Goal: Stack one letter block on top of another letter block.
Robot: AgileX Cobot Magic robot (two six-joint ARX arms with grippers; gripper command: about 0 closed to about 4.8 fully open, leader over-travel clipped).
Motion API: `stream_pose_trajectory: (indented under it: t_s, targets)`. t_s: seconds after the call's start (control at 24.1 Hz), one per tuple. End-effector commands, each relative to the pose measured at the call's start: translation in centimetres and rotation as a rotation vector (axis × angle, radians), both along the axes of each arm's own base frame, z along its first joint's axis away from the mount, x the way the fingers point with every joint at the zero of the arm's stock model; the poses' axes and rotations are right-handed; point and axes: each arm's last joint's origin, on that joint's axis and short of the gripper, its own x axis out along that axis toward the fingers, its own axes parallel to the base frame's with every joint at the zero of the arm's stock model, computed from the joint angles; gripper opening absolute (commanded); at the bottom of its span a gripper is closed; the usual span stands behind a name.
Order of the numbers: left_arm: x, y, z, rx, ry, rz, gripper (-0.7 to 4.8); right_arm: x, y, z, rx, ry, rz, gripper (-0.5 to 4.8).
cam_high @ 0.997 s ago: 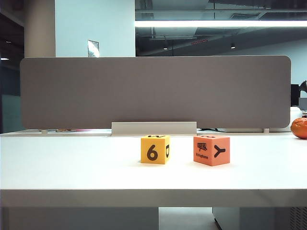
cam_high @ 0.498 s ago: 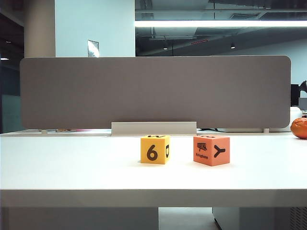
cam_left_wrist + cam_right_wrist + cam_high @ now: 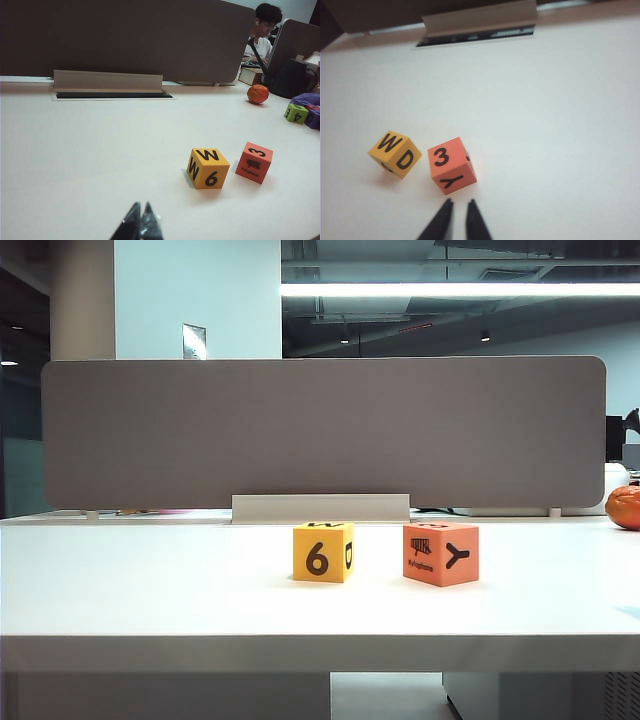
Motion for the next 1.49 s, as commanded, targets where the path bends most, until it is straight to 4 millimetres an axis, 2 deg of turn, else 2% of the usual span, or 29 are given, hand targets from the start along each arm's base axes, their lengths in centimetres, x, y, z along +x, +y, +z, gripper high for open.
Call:
stream_pose_trajectory:
  t_s: [0.04,0.12,0.37,0.42,0.62,0.79,0.83,0.91,1.0,1.12,1.25,1.49]
  targets:
    - [0.0,0.0,0.2,-0.007,-0.008,-0.019,-0.06,1.6,0.1,1.0,0.004,0.018,0.029,0.66]
    - [-0.1,-0.1,0.2,-0.006,-0.007,-0.033,-0.06,3.3,0.7,1.4,0.000,0.053,0.091,0.66]
    - [-0.1,-0.1,0.2,-0.006,-0.007,-0.035,-0.06,5.9,2.9,1.8,-0.097,0.072,0.235,0.71]
    - [-0.1,-0.1,0.2,-0.006,-0.006,-0.035,-0.06,6.2,3.3,1.8,-0.112,0.074,0.255,0.89]
    - [-0.1,-0.1,0.1,-0.006,-0.004,-0.035,-0.06,8.3,5.3,1.3,-0.147,0.125,0.304,2.72]
    - [-0.1,-0.1,0.1,-0.006,-0.004,-0.035,-0.06,10.1,6.7,0.8,-0.165,0.166,0.329,3.41]
    - [-0.1,-0.1,0.1,-0.006,-0.004,-0.035,-0.06,11.0,7.5,0.5,-0.196,0.175,0.358,3.88]
    - [-0.1,-0.1,0.1,-0.006,-0.004,-0.035,-0.06,12.5,8.4,-0.3,-0.239,0.222,0.361,4.47]
    - [-0.1,-0.1,0.1,-0.006,-0.004,-0.035,-0.06,13.4,8.6,-0.8,-0.263,0.257,0.363,4.79]
    - [-0.1,-0.1,0.1,-0.006,-0.004,-0.035,-0.06,15.0,9.4,-1.9,-0.328,0.369,0.342,4.79]
    - [-0.1,-0.1,0.1,-0.006,-0.004,-0.031,-0.06,15.8,10.2,-2.6,-0.391,0.394,0.369,4.79]
    - [-0.1,-0.1,0.2,-0.006,-0.005,-0.032,-0.06,16.4,11.6,-3.0,-0.483,0.388,0.378,4.79]
